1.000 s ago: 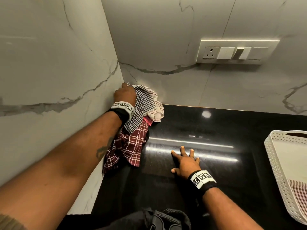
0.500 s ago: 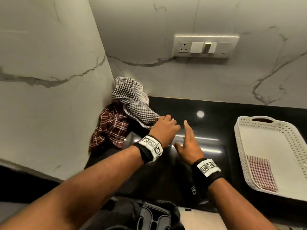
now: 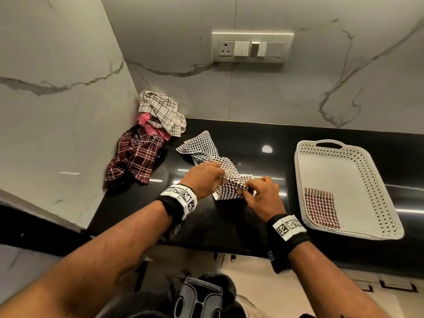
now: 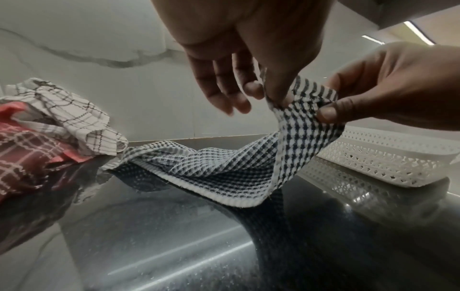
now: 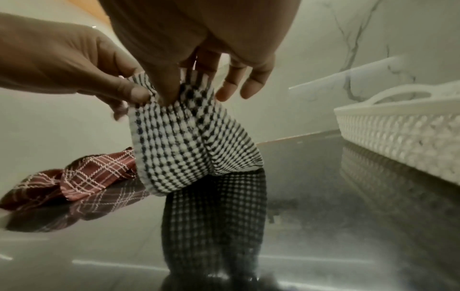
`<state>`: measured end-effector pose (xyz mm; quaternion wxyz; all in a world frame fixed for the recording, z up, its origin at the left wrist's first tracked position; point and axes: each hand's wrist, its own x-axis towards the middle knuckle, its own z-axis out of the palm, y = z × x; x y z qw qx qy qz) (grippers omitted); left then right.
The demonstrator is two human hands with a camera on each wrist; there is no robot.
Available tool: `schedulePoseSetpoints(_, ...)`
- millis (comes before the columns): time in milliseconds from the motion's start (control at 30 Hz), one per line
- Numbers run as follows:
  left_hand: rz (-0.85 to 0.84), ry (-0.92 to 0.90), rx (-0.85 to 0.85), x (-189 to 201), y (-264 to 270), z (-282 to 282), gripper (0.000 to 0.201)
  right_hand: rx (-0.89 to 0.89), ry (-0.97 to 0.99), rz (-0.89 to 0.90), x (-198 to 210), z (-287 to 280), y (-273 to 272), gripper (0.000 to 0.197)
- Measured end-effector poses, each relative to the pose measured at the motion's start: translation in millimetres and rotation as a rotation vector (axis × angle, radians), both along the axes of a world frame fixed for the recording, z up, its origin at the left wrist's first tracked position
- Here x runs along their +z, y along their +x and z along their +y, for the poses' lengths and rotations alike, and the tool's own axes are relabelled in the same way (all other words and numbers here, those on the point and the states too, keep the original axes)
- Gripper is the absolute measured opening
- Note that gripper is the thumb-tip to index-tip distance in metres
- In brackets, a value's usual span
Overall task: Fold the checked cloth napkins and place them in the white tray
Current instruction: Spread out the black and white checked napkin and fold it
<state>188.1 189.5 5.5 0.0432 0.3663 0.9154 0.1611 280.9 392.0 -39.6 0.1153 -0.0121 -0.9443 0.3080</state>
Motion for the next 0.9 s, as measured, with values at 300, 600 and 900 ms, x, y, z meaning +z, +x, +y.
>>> schedulePoseSetpoints(300,-0.123,0.27,0.015,9,-3,-36,0.011,0.038,0.005,-0.035,5,31,17,0.009)
schedulePoseSetpoints(600,-0.149,0.295,0.278,19,-34,-98,0.01,-0.032,0.084,-0.13,11,47,15,0.011)
schedulePoseSetpoints(900,-0.236,0.199,0.481,44,-89,-81,0.012,-0.138,0.109,-0.205,70,49,-78,0.015)
